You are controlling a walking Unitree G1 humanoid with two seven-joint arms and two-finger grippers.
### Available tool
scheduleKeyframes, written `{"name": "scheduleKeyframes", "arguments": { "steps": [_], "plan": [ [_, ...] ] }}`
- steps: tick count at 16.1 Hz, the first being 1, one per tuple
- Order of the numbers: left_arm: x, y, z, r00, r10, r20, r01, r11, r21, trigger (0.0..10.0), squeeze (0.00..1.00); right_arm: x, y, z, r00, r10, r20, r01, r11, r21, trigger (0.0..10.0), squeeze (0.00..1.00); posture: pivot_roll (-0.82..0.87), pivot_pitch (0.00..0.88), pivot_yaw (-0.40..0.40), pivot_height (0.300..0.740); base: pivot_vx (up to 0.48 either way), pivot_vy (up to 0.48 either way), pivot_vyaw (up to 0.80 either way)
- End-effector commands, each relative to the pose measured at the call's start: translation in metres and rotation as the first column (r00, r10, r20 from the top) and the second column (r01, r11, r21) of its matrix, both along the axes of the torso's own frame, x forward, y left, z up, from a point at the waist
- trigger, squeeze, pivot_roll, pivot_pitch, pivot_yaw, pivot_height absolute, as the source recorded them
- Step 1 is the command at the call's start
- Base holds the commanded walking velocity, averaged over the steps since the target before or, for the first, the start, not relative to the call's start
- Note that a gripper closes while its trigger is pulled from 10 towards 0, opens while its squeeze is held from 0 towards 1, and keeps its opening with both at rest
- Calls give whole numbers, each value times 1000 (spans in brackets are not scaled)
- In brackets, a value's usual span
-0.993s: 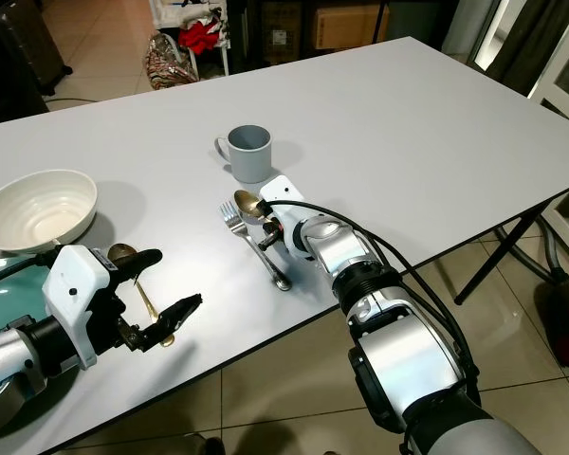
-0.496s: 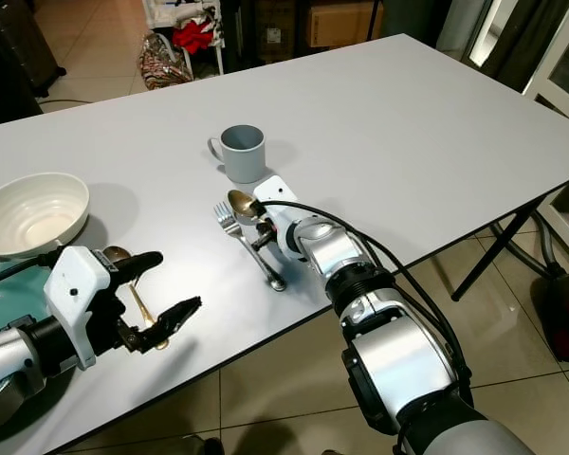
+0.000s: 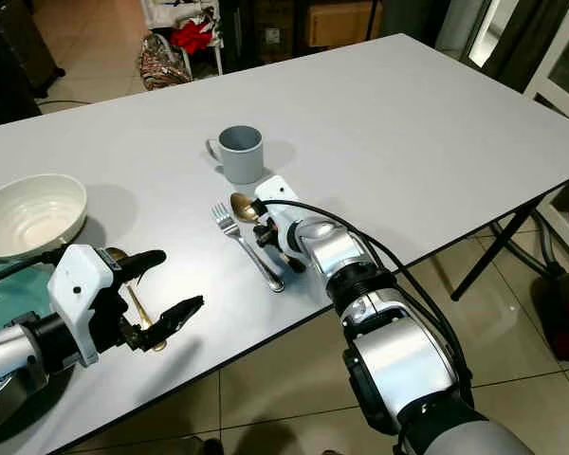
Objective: Setting the table
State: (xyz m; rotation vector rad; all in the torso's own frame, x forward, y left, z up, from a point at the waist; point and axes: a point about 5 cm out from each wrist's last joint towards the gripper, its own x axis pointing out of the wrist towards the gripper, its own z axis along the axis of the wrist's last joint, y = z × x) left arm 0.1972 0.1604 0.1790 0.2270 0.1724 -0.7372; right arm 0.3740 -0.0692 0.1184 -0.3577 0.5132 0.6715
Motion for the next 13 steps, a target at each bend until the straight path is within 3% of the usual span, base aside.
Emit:
{"name": "scheduleKeyframes", "arguments": {
  "steps": [1,4,5,6,8,13],
  "plan": [
    [3,-2,0,1000,-11,7,11,1000,3,10000,0,-8,-4,-14,997,1,-75,-2,1000,-9,10000,1000,57,77,31,740,0,0,0],
    [11,-4,5,999,15,49,-13,999,-33,10000,0,-1,-14,9,1000,-12,-5,12,999,37,10000,1000,32,50,34,740,0,0,0],
    [16,-4,9,996,46,75,-41,997,-64,10000,0,-2,-15,28,999,5,53,-11,992,122,10000,1000,30,46,34,740,0,0,0],
    [24,-2,12,987,125,96,-113,986,-124,10000,0,-11,-17,56,991,2,131,-39,960,279,10000,1000,14,33,33,740,0,0,0],
    [27,-1,12,977,186,103,-170,974,-147,10000,0,-19,-22,66,983,-12,184,-47,948,314,10000,1000,-4,21,46,740,0,0,0],
    [27,-1,12,977,186,103,-170,974,-147,10000,0,-19,-22,66,983,-12,184,-47,948,314,10000,1000,-4,21,46,740,0,0,0]
  ]
}}
